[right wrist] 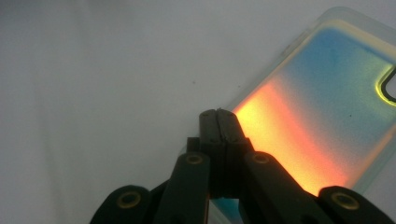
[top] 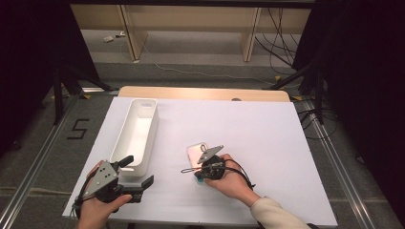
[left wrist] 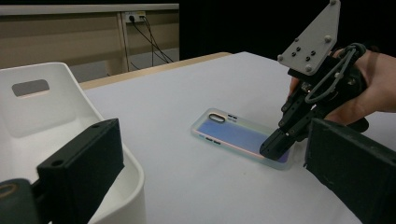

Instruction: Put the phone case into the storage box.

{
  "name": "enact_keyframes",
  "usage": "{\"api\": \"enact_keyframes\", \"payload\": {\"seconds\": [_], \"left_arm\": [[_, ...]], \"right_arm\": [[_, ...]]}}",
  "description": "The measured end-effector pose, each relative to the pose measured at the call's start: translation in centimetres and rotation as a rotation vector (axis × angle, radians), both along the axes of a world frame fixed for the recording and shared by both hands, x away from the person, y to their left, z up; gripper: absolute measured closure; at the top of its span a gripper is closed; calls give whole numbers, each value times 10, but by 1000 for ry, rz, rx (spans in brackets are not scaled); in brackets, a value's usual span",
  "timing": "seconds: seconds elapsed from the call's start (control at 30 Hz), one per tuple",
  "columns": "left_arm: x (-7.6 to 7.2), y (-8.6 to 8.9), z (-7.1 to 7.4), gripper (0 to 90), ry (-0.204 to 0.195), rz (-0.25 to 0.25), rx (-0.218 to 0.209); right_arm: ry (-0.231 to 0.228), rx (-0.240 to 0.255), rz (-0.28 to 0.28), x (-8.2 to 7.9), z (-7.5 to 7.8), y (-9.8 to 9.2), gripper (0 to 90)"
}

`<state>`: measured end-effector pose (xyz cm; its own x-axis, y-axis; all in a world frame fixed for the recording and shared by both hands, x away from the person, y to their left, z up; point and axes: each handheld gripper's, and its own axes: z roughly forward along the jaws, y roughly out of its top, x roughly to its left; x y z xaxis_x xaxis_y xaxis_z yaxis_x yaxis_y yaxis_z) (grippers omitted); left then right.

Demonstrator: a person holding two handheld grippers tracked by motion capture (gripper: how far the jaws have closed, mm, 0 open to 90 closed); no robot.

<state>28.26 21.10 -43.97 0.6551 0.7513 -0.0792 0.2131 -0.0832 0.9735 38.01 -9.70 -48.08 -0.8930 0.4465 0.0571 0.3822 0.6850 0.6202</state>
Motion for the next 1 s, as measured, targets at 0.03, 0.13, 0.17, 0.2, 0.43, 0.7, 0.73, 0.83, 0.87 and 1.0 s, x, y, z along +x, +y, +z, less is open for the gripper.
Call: {"api": "enact_keyframes", "payload": {"seconds": [0.03,0.13,0.17,0.2,0.43,0.7,0.73,0.83,0.87,1.0], "left_arm": [[0,0,0,38,-2,1,1],[0,0,0,39,0,0,1],[0,0,0,39,0,0,0],[0,0,0,39,0,0,0],[0,0,0,38,0,1,-1],[0,1,0,39,-1,2,-3],[0,1,0,39,-1,2,-3],[0,1,0,39,0,3,-4],[0,2,0,39,-1,4,-3],[0,2,0,39,-1,4,-2]], "right_arm": [[3,0,3,0,0,0,900],[0,-1,-3,0,0,1,900],[-1,0,-3,0,0,1,900],[-1,0,-3,0,0,1,900],[-9,13,-9,0,3,-2,900],[-54,86,-81,1,18,-13,770],[-54,86,-81,1,18,-13,770],[-71,130,-103,0,26,-20,697],[-82,142,-113,0,32,-25,661],[-99,166,-150,1,43,-37,583]]}}
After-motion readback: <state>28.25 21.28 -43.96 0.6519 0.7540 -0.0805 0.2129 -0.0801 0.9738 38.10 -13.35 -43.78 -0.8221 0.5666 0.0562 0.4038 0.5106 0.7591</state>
